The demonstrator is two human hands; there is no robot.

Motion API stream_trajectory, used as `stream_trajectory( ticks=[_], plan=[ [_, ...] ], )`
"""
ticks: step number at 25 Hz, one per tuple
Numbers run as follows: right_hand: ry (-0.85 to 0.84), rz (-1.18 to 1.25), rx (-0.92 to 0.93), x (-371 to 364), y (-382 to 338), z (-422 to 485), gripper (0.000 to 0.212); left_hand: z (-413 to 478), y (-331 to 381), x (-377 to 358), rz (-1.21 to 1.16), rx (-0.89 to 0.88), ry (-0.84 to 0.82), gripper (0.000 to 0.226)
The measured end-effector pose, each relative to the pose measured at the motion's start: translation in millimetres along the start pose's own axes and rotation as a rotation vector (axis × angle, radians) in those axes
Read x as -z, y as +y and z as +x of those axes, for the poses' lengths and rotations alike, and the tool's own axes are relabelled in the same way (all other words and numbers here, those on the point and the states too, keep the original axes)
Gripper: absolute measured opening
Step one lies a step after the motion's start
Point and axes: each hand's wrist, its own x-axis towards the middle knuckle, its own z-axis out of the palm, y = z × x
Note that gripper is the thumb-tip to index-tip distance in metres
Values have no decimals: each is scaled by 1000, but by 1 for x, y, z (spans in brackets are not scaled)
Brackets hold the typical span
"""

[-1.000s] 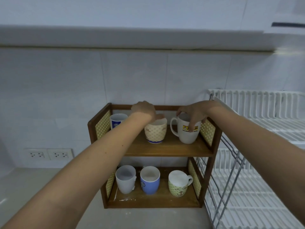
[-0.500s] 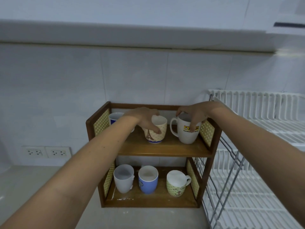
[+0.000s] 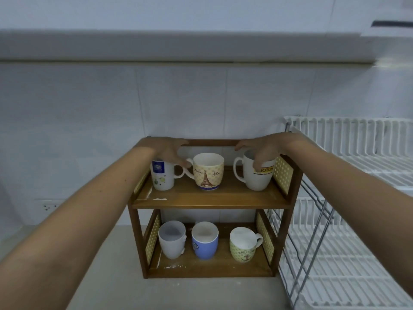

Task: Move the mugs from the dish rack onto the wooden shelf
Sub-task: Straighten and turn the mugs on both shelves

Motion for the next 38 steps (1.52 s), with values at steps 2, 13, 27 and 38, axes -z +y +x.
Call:
stream_trajectory(
  ticks=[2,13,27,38],
  plan=[
    [121,102,79,0,-23,4,75,-8,-15,5,146,16,-80,72],
    [64,-89,126,-10,-92,31,78,-22,-29,15,-49,22,-210,57],
    [114,-76,149,-16,-86,41,90,-19,-33,15,55,5,-99,80],
    [108,-5,219,-12,-83,31,90,-21,-31,-4,149,27,68,84]
  ],
)
